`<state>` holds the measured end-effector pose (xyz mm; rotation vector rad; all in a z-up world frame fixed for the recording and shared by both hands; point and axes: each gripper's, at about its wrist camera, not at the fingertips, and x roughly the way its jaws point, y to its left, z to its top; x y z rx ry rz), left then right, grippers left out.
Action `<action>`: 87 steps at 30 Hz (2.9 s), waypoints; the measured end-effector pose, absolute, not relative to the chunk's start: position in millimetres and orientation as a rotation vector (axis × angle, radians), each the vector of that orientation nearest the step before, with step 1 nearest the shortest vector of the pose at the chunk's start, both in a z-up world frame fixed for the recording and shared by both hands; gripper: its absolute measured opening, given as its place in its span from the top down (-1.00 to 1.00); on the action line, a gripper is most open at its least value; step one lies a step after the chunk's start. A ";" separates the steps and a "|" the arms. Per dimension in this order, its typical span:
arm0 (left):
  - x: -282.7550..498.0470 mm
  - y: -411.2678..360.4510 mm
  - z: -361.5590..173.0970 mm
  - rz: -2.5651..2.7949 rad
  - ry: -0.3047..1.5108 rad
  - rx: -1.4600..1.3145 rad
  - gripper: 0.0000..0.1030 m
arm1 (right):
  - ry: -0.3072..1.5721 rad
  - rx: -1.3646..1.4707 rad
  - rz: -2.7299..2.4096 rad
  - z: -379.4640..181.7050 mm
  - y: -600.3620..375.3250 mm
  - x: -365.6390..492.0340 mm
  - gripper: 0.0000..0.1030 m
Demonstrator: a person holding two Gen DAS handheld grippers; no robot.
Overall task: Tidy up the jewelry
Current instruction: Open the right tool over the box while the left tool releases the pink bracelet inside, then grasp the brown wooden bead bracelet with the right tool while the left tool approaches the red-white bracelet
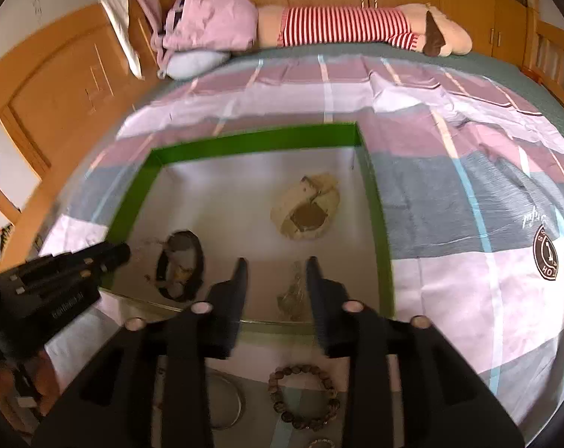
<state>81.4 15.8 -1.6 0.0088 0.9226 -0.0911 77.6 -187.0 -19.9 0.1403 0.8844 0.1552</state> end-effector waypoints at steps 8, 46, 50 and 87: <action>41.3 18.0 -25.5 -0.131 1.083 -0.002 0.31 | 0.963 0.071 0.318 0.2 -176.6 28.1 0.34; 36.5 -13.9 -82.2 -0.116 1.224 0.136 0.43 | 1.205 -0.005 0.048 -93.4 -198.7 37.8 0.76; 31.6 -20.2 -76.5 -0.129 1.199 0.156 0.23 | 1.196 0.040 0.070 -90.2 -202.8 42.9 0.71; 31.1 -25.3 -75.8 -0.138 1.200 0.139 -0.17 | 1.123 0.027 0.078 -74.6 -192.5 30.9 0.78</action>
